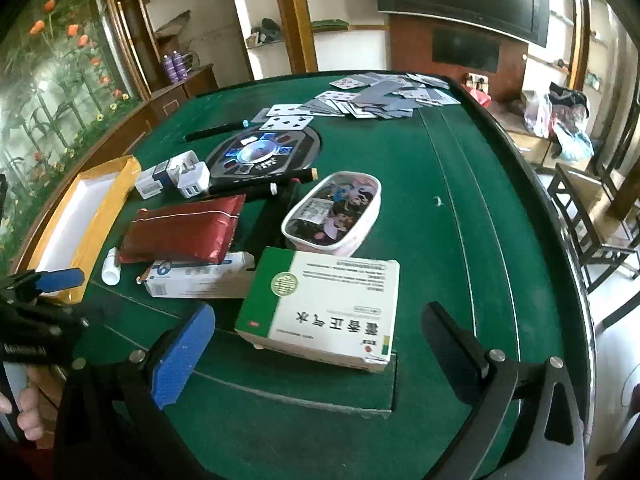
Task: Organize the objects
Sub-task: 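Grasp the white dropper bottle with the left tool while the right tool grasps the red foil pouch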
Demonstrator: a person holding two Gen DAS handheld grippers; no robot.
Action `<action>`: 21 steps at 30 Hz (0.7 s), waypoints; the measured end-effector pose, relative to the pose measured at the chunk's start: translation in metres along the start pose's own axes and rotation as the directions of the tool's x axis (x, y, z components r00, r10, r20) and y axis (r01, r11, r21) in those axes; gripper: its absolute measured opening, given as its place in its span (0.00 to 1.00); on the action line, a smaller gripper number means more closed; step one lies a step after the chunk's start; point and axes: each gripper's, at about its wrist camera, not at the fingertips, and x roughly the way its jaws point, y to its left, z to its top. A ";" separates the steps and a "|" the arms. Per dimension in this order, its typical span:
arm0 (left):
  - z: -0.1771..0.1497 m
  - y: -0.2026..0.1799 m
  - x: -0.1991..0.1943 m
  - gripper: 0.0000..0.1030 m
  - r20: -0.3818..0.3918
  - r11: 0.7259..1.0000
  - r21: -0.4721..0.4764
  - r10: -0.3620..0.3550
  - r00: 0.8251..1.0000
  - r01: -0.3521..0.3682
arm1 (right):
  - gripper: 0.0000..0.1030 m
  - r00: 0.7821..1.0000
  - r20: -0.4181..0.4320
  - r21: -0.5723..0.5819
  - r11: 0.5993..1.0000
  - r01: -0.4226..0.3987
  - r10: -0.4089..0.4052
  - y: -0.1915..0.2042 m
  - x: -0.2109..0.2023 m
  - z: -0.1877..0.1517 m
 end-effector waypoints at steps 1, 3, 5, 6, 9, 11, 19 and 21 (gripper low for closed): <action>0.001 0.007 0.000 0.99 -0.001 1.000 -0.025 0.011 1.000 -0.011 | 1.00 1.000 0.002 0.001 1.000 0.003 -0.003 -0.001 0.000 0.000; 0.004 0.029 0.000 0.99 -0.008 0.994 -0.092 0.065 0.998 -0.065 | 1.00 1.000 0.008 0.005 1.000 0.009 -0.009 -0.003 -0.001 0.001; 0.006 0.051 -0.001 0.99 -0.008 0.982 -0.154 0.106 0.994 -0.106 | 1.00 1.000 0.011 0.007 1.000 0.008 -0.008 -0.002 -0.001 0.002; 0.006 0.062 -0.001 0.99 -0.012 0.975 -0.187 0.116 0.993 -0.117 | 1.00 1.000 0.012 0.006 1.000 0.006 -0.006 -0.001 -0.001 0.002; 0.010 0.082 0.002 0.99 -0.024 0.961 -0.247 0.126 0.992 -0.128 | 1.00 1.000 0.019 0.001 1.000 -0.003 0.003 0.004 0.001 0.004; 0.013 0.087 0.005 0.99 -0.030 0.956 -0.253 0.145 0.989 -0.148 | 1.00 1.000 0.022 -0.002 1.000 -0.013 0.013 0.008 0.003 0.007; 0.019 0.083 0.029 0.87 -0.087 0.956 -0.227 0.169 0.982 -0.185 | 1.00 0.999 0.016 -0.063 0.997 -0.046 0.047 0.032 0.009 0.011; 0.020 0.083 0.035 0.66 -0.101 0.959 -0.215 0.165 0.981 -0.183 | 1.00 0.998 0.020 -0.088 0.995 -0.051 0.053 0.037 0.009 0.011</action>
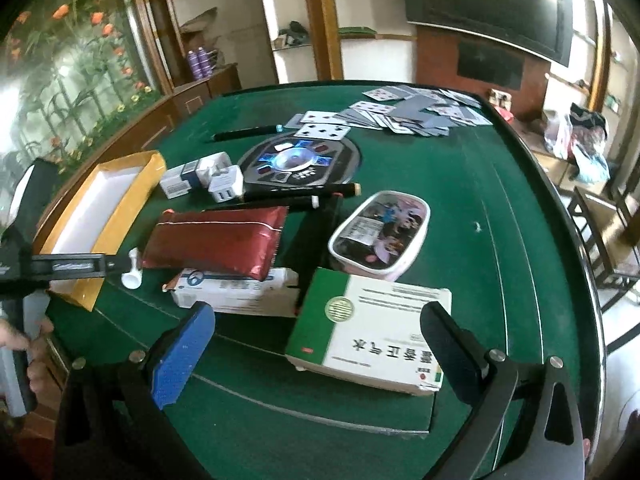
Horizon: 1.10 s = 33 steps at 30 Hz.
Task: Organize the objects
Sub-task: 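Grasp the white dropper bottle with the left tool while the right tool grasps the red foil pouch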
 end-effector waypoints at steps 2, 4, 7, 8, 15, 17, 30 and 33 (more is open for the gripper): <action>0.002 0.001 0.006 0.61 -0.019 1.000 -0.007 -0.001 1.000 0.001 | 1.00 1.000 0.003 -0.020 1.000 -0.005 0.005 0.003 -0.001 0.000; 0.004 0.005 0.010 0.57 -0.023 1.000 -0.020 -0.006 1.000 0.006 | 1.00 1.000 0.004 -0.040 0.999 -0.006 0.006 0.006 -0.001 0.000; 0.007 0.004 0.016 0.38 -0.042 1.000 -0.018 -0.016 0.999 0.015 | 1.00 1.000 0.000 -0.062 0.998 -0.005 0.005 0.009 0.000 0.002; 0.007 0.003 0.019 0.31 -0.053 1.000 -0.010 -0.017 0.998 0.017 | 1.00 1.000 -0.001 -0.067 0.998 -0.008 0.008 0.010 0.001 0.002; -0.006 -0.006 0.021 0.25 -0.081 0.996 0.055 -0.067 0.994 0.071 | 1.00 0.997 -0.032 -0.172 0.982 -0.071 0.066 0.022 0.012 0.014; -0.012 -0.007 0.019 0.25 -0.095 0.994 0.066 -0.085 0.992 0.092 | 1.00 0.988 -0.066 -0.236 0.960 -0.154 0.142 0.030 0.020 0.025; -0.041 -0.001 0.008 0.25 -0.119 0.982 0.080 -0.161 0.980 0.171 | 0.99 0.910 -0.357 -0.666 0.626 -0.406 0.211 0.108 0.096 0.080; -0.041 -0.001 0.008 0.25 -0.117 0.982 0.080 -0.162 0.980 0.172 | 0.95 0.883 -0.438 -0.681 0.580 -0.447 0.167 0.118 0.119 0.081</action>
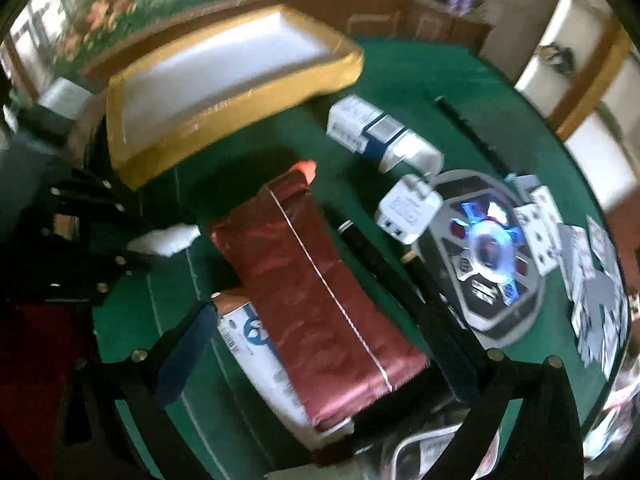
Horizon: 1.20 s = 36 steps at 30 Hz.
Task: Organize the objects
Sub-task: 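Grasp the white dropper bottle with the left tool while the right tool grasps the red foil pouch, then carry the dropper bottle and red pouch over the white tray box with both tools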
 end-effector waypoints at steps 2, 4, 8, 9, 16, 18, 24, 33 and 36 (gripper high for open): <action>0.000 0.002 0.000 0.25 0.001 1.000 -0.003 -0.007 1.000 0.007 | 0.91 0.999 -0.040 -0.031 1.000 -0.002 0.001 0.001 0.011 0.005; 0.000 0.003 -0.001 0.25 0.000 1.000 -0.001 -0.012 1.000 0.012 | 0.86 0.997 -0.075 -0.037 0.999 -0.015 0.012 0.001 0.023 0.009; 0.003 0.003 0.001 0.25 -0.003 1.000 -0.002 -0.019 1.000 0.019 | 0.67 0.995 -0.095 0.011 1.000 -0.009 0.010 0.003 0.040 0.007; 0.003 0.003 0.001 0.25 -0.004 1.000 -0.004 -0.022 1.000 0.022 | 0.60 0.997 -0.082 0.034 0.999 -0.009 0.011 0.003 0.038 0.006; 0.006 0.006 0.002 0.25 -0.006 0.999 -0.013 -0.040 0.999 0.040 | 0.46 0.999 0.014 0.238 0.971 -0.033 0.031 0.006 0.016 -0.021; 0.008 0.007 0.003 0.25 0.002 0.999 -0.024 -0.046 0.999 0.046 | 0.45 0.999 0.039 0.295 0.954 -0.045 0.035 0.013 0.011 -0.028; 0.015 0.012 0.003 0.25 0.006 0.996 -0.051 -0.075 0.997 0.075 | 0.44 0.994 0.099 0.482 0.872 -0.079 0.036 0.017 -0.001 -0.054; 0.022 0.011 -0.006 0.25 0.026 0.995 0.002 -0.100 0.995 0.100 | 0.43 0.984 0.181 0.641 0.757 -0.124 0.008 0.011 -0.012 -0.066; 0.025 0.011 -0.008 0.25 0.026 0.994 0.015 -0.113 0.993 0.113 | 0.43 0.981 0.194 0.664 0.736 -0.131 0.000 0.010 -0.014 -0.063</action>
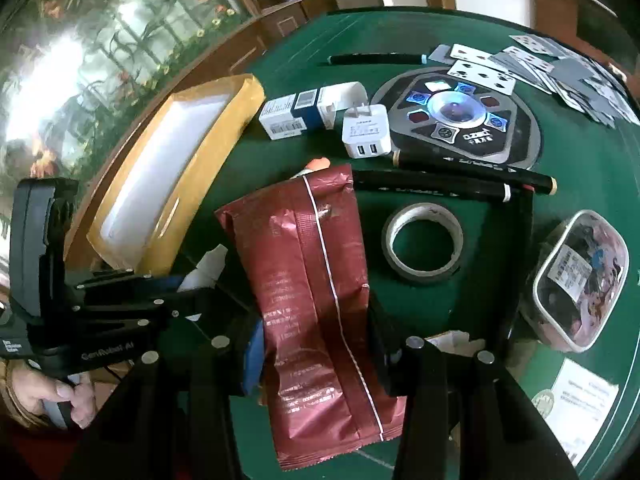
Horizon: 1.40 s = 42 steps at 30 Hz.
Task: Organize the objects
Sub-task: 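Carry the dropper bottle and red pouch over the white tray box with both tools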
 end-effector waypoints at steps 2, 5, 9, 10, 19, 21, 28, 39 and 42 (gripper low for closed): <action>0.002 0.000 -0.002 0.25 0.001 1.000 0.007 -0.007 1.000 0.007 | 0.43 1.000 0.012 0.015 1.000 0.002 -0.003 0.003 -0.003 0.000; 0.004 -0.001 -0.008 0.25 0.009 1.000 0.021 -0.015 1.000 0.015 | 0.43 1.000 0.025 0.032 0.999 0.005 -0.006 0.004 -0.004 0.001; 0.007 -0.001 -0.018 0.25 0.021 0.999 0.033 -0.029 0.999 0.028 | 0.43 0.999 0.035 0.063 0.998 -0.002 0.000 0.007 -0.004 0.005; 0.009 0.000 -0.020 0.25 0.025 0.999 0.034 -0.031 0.999 0.031 | 0.43 0.999 0.037 0.064 0.998 0.001 -0.003 0.008 -0.003 0.006; 0.015 0.018 -0.047 0.25 0.066 0.998 0.026 -0.054 0.996 0.052 | 0.43 0.998 0.052 0.077 0.997 0.013 -0.017 0.026 -0.001 0.015; 0.016 0.025 -0.054 0.25 0.079 0.998 0.016 -0.059 0.995 0.058 | 0.43 0.998 0.052 0.072 0.997 0.016 -0.020 0.032 0.000 0.018; 0.017 0.062 -0.079 0.25 0.141 0.996 -0.057 -0.053 0.989 0.062 | 0.43 0.998 0.058 0.051 0.999 0.015 -0.018 0.052 0.003 0.027; 0.019 0.122 -0.070 0.25 0.105 0.994 -0.103 0.047 0.993 -0.036 | 0.43 0.999 0.042 0.029 0.999 -0.016 0.014 0.072 0.020 0.034; 0.011 0.117 -0.046 0.25 0.011 0.998 -0.047 0.047 0.999 -0.047 | 0.43 0.999 0.033 0.028 0.999 -0.022 0.021 0.077 0.025 0.036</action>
